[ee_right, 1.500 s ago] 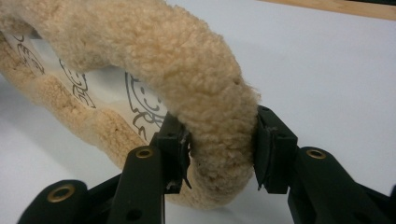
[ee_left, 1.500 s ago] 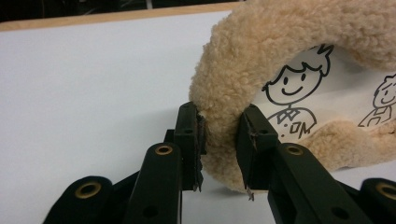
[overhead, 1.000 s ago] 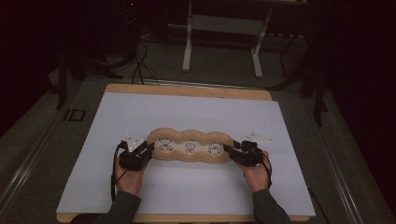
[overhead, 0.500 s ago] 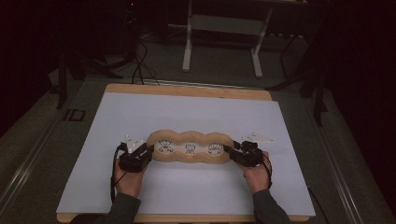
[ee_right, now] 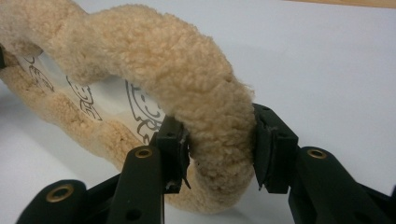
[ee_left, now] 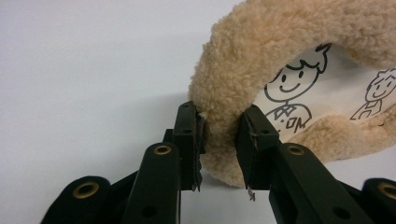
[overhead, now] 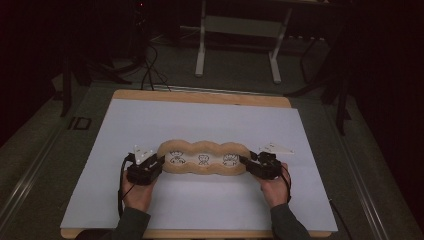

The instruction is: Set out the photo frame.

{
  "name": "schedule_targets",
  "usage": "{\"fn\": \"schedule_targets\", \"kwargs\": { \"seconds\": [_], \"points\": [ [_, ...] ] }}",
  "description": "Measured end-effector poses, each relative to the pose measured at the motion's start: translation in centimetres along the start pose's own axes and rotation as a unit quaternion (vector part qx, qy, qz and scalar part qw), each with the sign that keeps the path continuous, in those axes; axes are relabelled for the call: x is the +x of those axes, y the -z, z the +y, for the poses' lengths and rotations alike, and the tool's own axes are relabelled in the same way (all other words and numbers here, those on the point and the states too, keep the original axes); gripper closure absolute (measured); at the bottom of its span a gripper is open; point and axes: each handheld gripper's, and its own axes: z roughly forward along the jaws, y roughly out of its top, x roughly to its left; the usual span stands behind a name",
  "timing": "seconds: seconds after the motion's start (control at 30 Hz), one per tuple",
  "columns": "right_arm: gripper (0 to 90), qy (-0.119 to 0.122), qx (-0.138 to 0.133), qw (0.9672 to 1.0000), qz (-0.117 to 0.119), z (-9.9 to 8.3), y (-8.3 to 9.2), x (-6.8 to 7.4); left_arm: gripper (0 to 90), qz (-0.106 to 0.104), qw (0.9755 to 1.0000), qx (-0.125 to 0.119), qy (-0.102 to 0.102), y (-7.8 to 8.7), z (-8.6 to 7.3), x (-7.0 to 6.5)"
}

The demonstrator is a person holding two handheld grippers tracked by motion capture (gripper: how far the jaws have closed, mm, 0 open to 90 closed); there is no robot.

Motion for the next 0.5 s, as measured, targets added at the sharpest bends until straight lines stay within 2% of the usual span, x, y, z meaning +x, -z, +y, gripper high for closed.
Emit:
{"fn": "schedule_targets", "kwargs": {
  "seconds": [0.2,0.33,0.5],
  "points": [
    [59.3,-0.001,-0.001,1.0,0.0,0.0,-0.03,0.0,71.6,-0.003,1.0,0.002,0.001,0.03,0.03,0.09],
    [58.4,-0.001,0.0,1.0,0.002,0.0,-0.02,-0.05,69.3,-0.015,0.9998,0.002,0.013,0.09,0.04,0.35],
    [50.0,0.002,0.003,1.0,0.007,-0.02,-0.13,-0.06,62.6,-0.029,0.9992,0.002,0.027,0.26,0.1,0.7]
  ]
}}
